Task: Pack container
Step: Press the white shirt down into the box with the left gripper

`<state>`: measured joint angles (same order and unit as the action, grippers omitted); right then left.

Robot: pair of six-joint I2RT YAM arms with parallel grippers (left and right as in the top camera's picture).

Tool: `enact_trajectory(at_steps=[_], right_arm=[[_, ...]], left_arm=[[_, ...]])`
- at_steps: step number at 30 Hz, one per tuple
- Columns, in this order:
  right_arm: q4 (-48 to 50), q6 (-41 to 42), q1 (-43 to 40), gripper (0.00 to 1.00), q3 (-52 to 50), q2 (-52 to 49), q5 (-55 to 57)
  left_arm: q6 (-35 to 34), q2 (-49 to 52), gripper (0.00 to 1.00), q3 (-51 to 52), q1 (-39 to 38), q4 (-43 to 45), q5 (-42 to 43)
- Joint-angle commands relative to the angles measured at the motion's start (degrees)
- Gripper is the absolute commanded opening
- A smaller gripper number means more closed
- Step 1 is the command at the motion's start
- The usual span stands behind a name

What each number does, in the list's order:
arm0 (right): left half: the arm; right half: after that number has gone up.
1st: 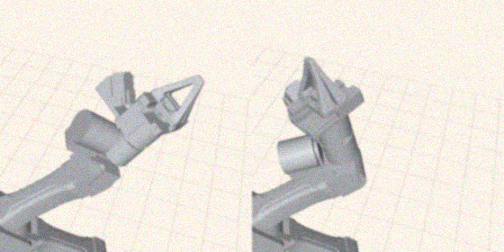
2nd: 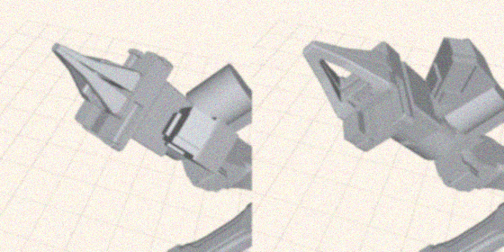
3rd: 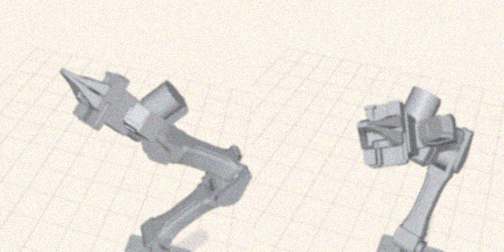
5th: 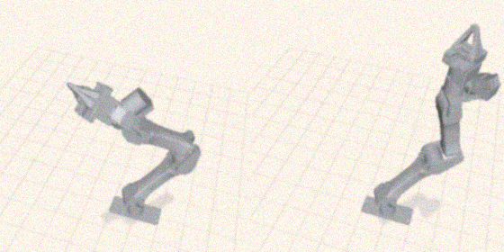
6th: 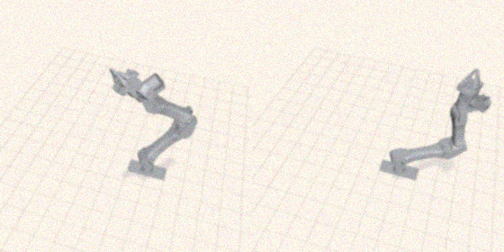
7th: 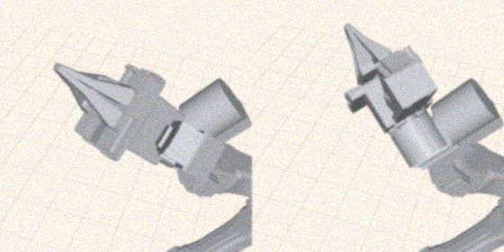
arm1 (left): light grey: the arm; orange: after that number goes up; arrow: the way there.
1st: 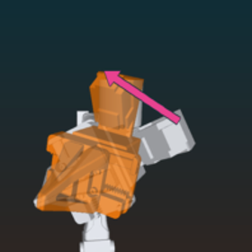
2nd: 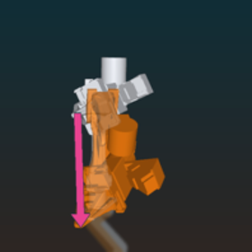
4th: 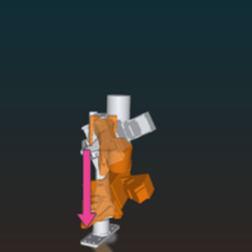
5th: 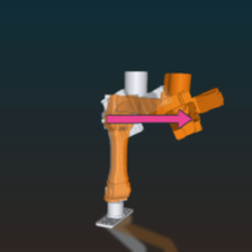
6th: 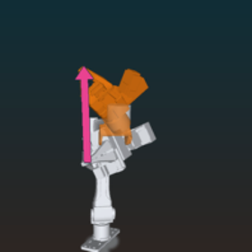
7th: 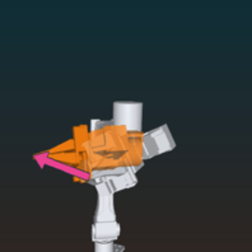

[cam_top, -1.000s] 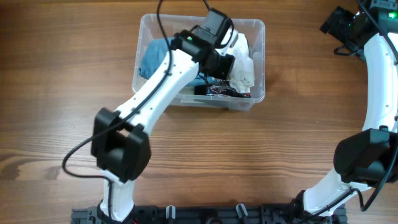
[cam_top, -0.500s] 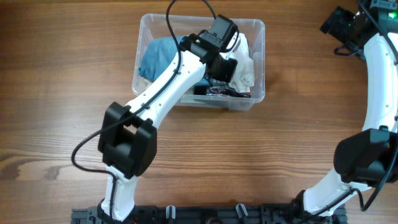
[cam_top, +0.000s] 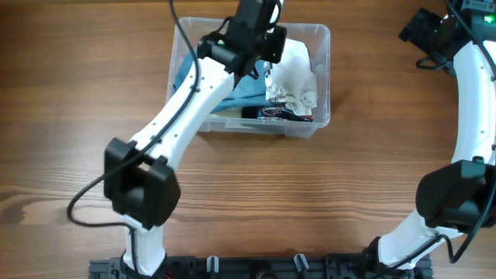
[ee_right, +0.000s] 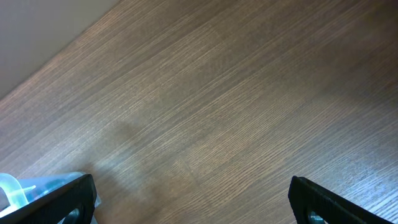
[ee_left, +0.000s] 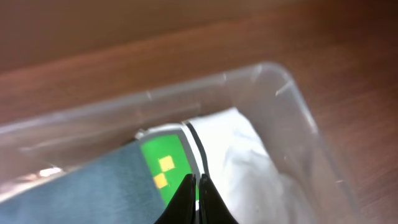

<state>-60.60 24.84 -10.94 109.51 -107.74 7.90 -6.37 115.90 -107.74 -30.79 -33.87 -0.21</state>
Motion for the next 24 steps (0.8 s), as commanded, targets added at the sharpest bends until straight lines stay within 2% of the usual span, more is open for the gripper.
enact_trajectory(at_steps=[1, 8, 13, 14, 15, 18, 20, 21, 24], right_arm=[[0.15, 0.79, 0.24, 1.00, -0.39, -0.70, -0.26], [0.15, 0.79, 0.24, 1.00, -0.39, -0.70, -0.26], [0.15, 0.79, 0.24, 1.00, -0.39, -0.70, -0.26], [0.15, 0.76, 0.24, 1.00, -0.39, -0.70, -0.26], [0.15, 0.79, 0.24, 1.00, -0.39, -0.70, -0.26], [0.15, 0.79, 0.24, 1.00, -0.39, -0.70, -0.26], [0.15, 0.79, 0.24, 1.00, -0.39, -0.70, -0.26], [0.15, 0.79, 0.24, 1.00, -0.39, -0.70, -0.26], [0.15, 0.79, 0.24, 1.00, -0.39, -0.70, -0.26]], left_arm=[[-0.66, 4.83, 0.04, 0.11, -0.09, -0.28, 4.74], [-1.81, 9.35, 0.04, 0.11, 0.04, -3.89, 3.65], [-1.38, 5.99, 0.04, -0.09, 0.22, -2.34, 2.05], [-1.40, 4.13, 0.08, -0.48, 0.22, -2.34, 2.05], [-1.40, 1.99, 0.24, -0.87, 0.28, -2.36, 2.08], [-1.44, -5.07, 0.30, -1.05, 0.26, -3.41, 2.12], [-1.44, -10.82, 0.41, -1.05, 0.15, -6.03, 2.12], [-1.44, -13.25, 0.49, -1.05, 0.15, -7.45, 2.12], [-1.66, -20.63, 0.89, -1.03, 0.15, -14.64, 2.14]])
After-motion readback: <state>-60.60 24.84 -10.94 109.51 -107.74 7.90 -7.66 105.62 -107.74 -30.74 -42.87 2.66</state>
